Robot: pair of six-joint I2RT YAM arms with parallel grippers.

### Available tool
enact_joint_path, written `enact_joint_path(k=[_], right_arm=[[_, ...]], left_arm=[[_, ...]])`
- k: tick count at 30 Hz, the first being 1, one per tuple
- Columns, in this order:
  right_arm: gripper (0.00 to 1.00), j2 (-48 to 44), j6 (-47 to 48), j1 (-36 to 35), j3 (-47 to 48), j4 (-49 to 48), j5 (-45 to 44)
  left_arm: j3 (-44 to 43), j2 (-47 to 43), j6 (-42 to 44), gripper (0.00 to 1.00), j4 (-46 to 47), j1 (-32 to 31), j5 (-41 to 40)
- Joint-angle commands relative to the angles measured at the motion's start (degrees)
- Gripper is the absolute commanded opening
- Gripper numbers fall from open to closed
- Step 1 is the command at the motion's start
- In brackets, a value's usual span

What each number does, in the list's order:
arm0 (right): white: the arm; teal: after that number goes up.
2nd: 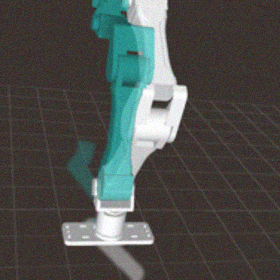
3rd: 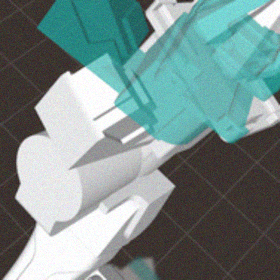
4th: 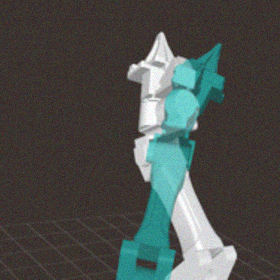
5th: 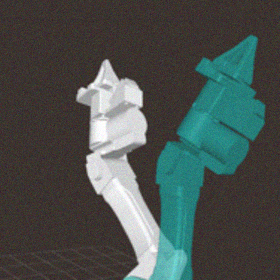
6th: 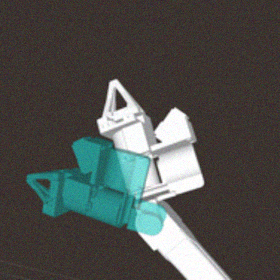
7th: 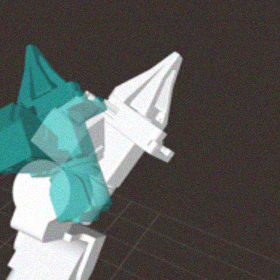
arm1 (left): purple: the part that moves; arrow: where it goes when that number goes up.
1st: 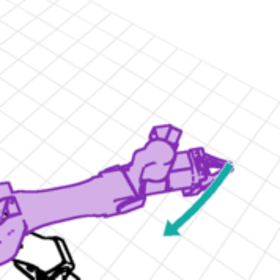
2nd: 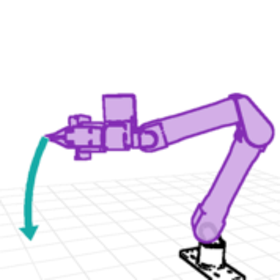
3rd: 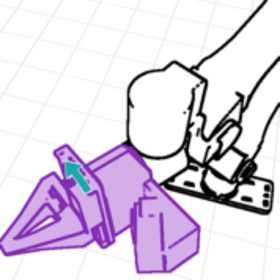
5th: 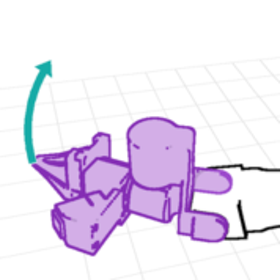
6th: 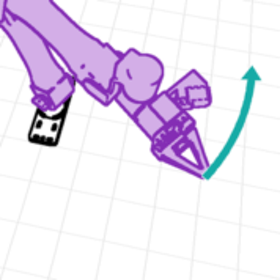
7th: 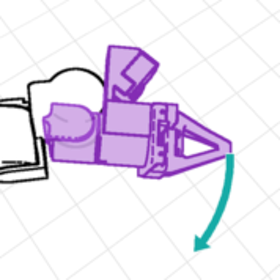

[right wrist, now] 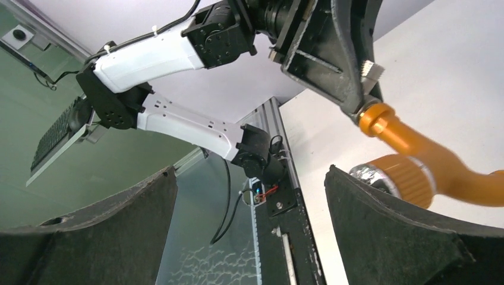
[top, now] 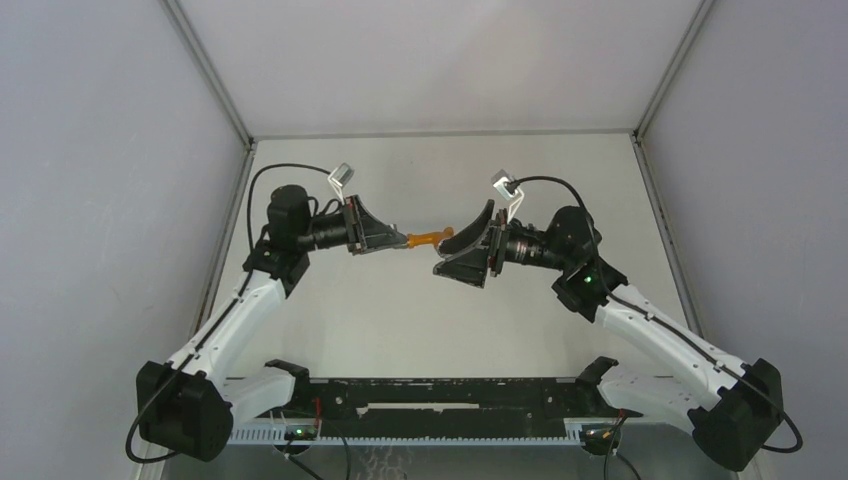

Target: Install the water faucets

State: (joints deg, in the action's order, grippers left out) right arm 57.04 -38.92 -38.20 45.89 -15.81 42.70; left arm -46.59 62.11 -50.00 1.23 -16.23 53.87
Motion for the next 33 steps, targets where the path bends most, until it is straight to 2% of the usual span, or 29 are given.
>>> enact_joint_path(k=[1, 6, 10, 13, 16, 19, 21, 26, 33], right_arm=[[1.0, 2.5, 1.7, 1.3, 2.2, -1.5, -1.5], [0.99, 5.4, 3.0, 1.5, 4.1, -0.2, -2.5], [0.99, 2.5, 7.8, 1.0, 4.3, 2.9, -7.7], [1.0, -2.2, 15.3, 0.3, 2.6, 5.3, -13.7], [1.0, -7.0, 27.0, -1.7, -1.1, 7.2, -20.9], [1.0, -11.3, 40.7, -5.7, -3.6, 10.6, -25.1], [1.0, -13.3, 46.5, -8.4, -5.6, 11.4, -28.3], [1.0, -14.3, 57.2, -15.9, -8.6, 12.2, -39.3], [0.99, -14.0, 68.3, -27.5, -13.9, 5.2, -56.5]], left_arm=[[0.5, -0.6, 2.1, 0.0, 0.1, -0.2, 4.1], [-0.5, -1.6, 3.5, 0.0, -2.2, -0.1, 4.7], [-0.7, -1.1, 4.5, 0.0, -4.5, -0.1, 5.4], [-0.8, -0.6, 4.3, 0.0, -4.6, -0.1, 6.1], [-1.2, 0.2, 2.5, 0.0, -4.6, -0.1, 7.6], [-1.9, 1.0, 1.2, 0.0, -4.7, -0.1, 9.1], [-2.3, 1.0, 1.4, 0.0, -5.3, -0.1, 9.4], [-3.4, 0.9, 0.9, 0.0, -6.1, -0.1, 9.1], [-4.6, 0.5, 1.3, 0.0, -7.5, -0.1, 8.8]])
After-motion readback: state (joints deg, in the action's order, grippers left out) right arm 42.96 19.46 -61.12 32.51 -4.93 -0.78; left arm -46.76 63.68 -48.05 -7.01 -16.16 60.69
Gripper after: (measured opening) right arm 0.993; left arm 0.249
